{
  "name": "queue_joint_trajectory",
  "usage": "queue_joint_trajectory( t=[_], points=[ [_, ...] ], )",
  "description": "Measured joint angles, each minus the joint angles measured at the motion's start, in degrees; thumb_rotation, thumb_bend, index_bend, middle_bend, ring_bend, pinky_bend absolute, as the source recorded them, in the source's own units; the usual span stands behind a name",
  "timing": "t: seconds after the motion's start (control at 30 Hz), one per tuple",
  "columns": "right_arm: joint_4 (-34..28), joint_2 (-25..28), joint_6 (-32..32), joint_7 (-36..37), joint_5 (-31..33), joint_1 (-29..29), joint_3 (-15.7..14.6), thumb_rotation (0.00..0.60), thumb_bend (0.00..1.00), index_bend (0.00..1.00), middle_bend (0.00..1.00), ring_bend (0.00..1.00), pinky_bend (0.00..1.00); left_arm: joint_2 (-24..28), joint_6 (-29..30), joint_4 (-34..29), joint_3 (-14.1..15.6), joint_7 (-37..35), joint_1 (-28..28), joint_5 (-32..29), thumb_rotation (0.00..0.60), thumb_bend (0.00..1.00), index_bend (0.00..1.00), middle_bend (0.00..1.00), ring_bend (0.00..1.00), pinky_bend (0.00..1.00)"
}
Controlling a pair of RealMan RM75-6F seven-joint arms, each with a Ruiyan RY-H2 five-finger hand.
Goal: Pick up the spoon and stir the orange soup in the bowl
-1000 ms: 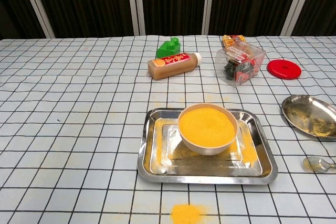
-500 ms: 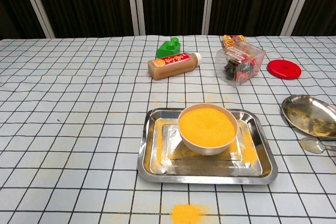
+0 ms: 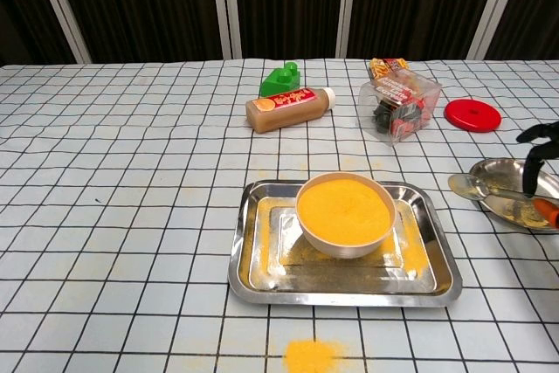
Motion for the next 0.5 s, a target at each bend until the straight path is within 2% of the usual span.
queue_joint_trajectory(
  t=[0.23, 0.37, 0.5],
  points=[
    [-5.6, -5.0, 0.5, -13.9, 6.7, 6.3, 2.3, 0.600, 0.53, 0.60, 0.14, 0.00, 0.00, 0.4, -0.6, -0.1, 0.0, -1.2, -0.2, -0.1, 0.600, 0.00, 0.00, 0.00, 0.00, 0.00],
    [-5.3, -9.5, 1.7, -20.5, 8.6, 9.8, 2.4, 0.600, 0.53, 0.60, 0.14, 0.00, 0.00, 0.7, -0.9, -0.3, 0.0, -1.9, -0.3, -0.3, 0.600, 0.00, 0.00, 0.00, 0.00, 0.00],
    [-2.2, -13.2, 3.4, -25.3, 9.0, 12.4, 1.6, 0.600, 0.53, 0.60, 0.14, 0.00, 0.00, 1.0, -1.1, -0.6, 0.0, -2.8, -0.3, -0.4, 0.600, 0.00, 0.00, 0.00, 0.00, 0.00]
  ],
)
